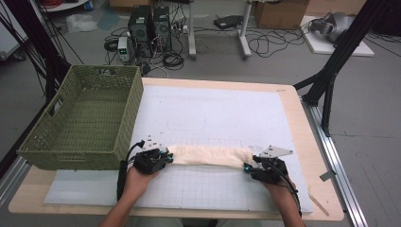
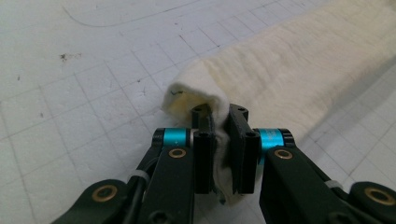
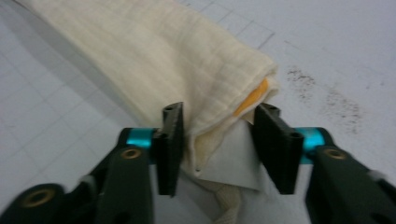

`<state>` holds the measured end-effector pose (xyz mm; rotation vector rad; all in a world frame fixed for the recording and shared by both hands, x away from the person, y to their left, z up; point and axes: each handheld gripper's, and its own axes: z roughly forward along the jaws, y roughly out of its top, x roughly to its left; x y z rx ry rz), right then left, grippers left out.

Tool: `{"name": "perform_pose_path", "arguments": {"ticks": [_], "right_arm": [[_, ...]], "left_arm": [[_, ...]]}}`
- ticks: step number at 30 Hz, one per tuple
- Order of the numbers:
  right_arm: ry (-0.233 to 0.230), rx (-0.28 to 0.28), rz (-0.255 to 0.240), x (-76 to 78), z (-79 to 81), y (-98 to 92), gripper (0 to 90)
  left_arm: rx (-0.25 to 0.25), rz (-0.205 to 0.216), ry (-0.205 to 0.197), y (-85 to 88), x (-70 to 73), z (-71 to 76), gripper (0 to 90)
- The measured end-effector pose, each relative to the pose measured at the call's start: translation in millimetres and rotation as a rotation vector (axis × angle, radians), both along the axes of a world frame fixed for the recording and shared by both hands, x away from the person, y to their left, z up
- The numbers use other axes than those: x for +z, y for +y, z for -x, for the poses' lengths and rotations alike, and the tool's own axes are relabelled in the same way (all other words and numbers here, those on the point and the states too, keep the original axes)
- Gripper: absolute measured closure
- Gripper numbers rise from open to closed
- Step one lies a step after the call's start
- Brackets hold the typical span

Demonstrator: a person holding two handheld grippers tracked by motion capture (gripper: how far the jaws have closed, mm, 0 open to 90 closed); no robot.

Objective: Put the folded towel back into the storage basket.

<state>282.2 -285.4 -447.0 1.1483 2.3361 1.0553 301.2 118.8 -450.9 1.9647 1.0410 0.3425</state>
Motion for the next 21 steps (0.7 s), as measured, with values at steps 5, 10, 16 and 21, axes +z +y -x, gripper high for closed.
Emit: {"name": "perform_pose_path", "arguments": {"ticks": [5, 10, 16, 21], "right_arm": [[0.050, 0.024, -0.077, -1.1, -1.0, -2.8, 78.0], [0.054, 0.032, -0.028, 3.1, -1.2, 1.8, 79.6], [-0.007, 0.024, 0.087, 8.7, 2.2, 7.2, 80.1], [-0.033, 0.009, 0.089, 13.3, 3.2, 3.4, 80.2]], "left_arm": [[-0.003, 0.004, 0.004, 0.8, -0.2, -0.3, 81.1], [-0.008, 0.001, -0.004, 1.1, -0.2, -0.6, 81.1], [-0.004, 0.022, -0.040, 1.7, 6.0, 0.7, 82.7], [-0.017, 0.047, -0.074, 1.9, 12.8, 2.3, 83.1]]}}
